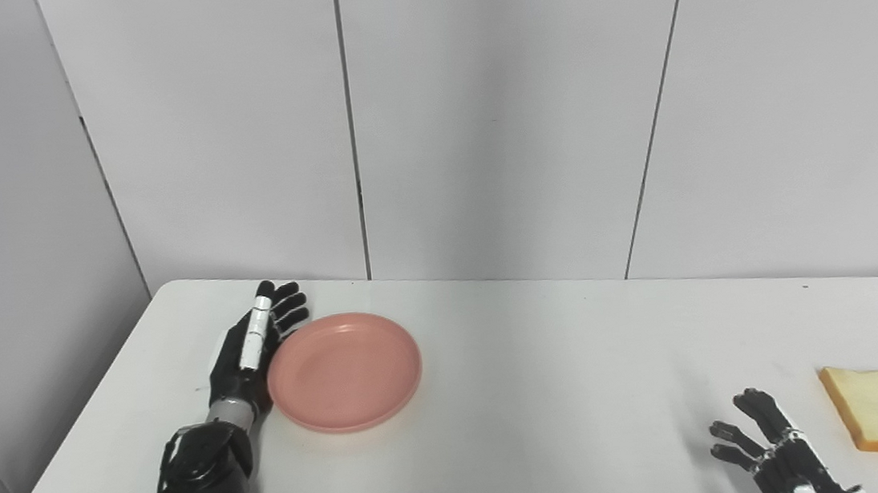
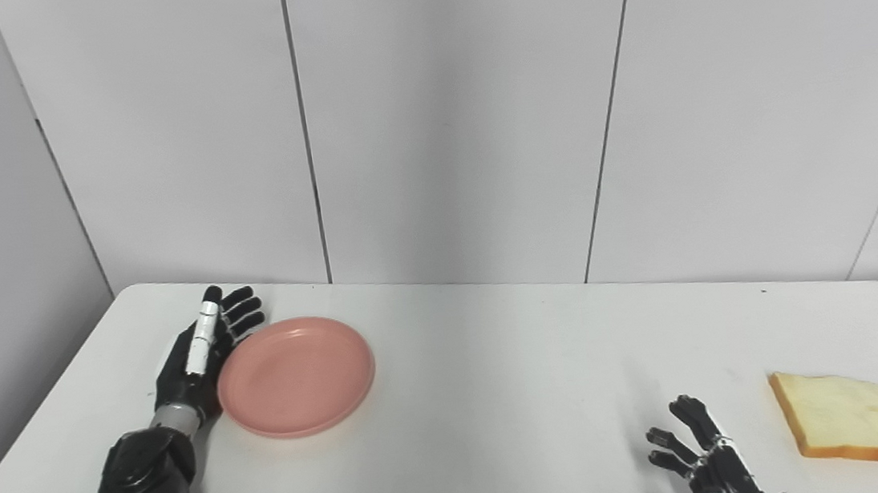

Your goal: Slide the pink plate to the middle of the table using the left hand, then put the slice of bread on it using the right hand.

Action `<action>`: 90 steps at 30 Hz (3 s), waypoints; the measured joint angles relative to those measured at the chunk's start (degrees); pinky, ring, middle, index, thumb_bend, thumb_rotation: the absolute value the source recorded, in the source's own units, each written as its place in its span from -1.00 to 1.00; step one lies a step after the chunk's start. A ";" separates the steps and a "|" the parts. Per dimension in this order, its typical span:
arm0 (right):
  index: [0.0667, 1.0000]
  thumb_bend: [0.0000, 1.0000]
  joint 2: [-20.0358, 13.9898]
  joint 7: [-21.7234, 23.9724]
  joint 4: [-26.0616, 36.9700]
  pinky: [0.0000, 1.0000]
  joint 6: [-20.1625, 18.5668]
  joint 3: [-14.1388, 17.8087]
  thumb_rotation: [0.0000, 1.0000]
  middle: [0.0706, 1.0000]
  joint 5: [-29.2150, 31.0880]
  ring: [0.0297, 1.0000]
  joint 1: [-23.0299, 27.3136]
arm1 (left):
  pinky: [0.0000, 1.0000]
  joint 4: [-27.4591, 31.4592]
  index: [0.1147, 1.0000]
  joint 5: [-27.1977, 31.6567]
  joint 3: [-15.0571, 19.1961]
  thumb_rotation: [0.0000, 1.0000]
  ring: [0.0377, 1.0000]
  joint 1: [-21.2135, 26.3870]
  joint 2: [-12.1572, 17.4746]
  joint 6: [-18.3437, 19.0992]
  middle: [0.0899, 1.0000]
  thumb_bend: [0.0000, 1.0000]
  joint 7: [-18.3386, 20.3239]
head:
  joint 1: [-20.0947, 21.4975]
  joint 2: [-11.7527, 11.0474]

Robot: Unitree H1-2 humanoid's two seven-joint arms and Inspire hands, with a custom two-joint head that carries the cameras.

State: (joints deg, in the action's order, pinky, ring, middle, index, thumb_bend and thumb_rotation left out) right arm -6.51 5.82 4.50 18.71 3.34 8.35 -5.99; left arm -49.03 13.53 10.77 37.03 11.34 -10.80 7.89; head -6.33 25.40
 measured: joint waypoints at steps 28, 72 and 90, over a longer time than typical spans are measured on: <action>0.76 0.73 0.26 -0.12 0.47 0.47 -0.01 -0.61 0.83 0.78 -1.86 0.53 -0.36 | 0.48 -2.07 0.36 -2.65 -6.51 0.73 0.63 2.06 -8.28 -2.08 0.57 0.63 1.66 | 8.76 2.11; 0.83 0.52 2.83 -8.55 3.81 0.48 -6.51 -8.19 0.99 0.83 -14.73 0.58 -0.56 | 0.45 3.81 0.34 -0.98 -5.54 0.70 0.61 0.09 -14.33 2.71 0.54 0.66 3.47 | 26.18 4.40; 0.83 0.65 0.12 -10.92 12.85 0.52 -9.93 -2.50 0.84 0.71 -17.09 0.65 -0.78 | 0.52 1.13 0.38 -0.98 -5.26 0.72 0.65 1.62 -14.65 1.23 0.57 0.60 4.35 | 27.33 4.49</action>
State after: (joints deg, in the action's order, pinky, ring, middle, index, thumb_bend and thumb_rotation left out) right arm -6.40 -5.10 17.35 8.78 0.84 -8.74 -6.77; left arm -47.90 12.55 5.51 38.65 -3.31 -9.57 12.24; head 21.00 29.88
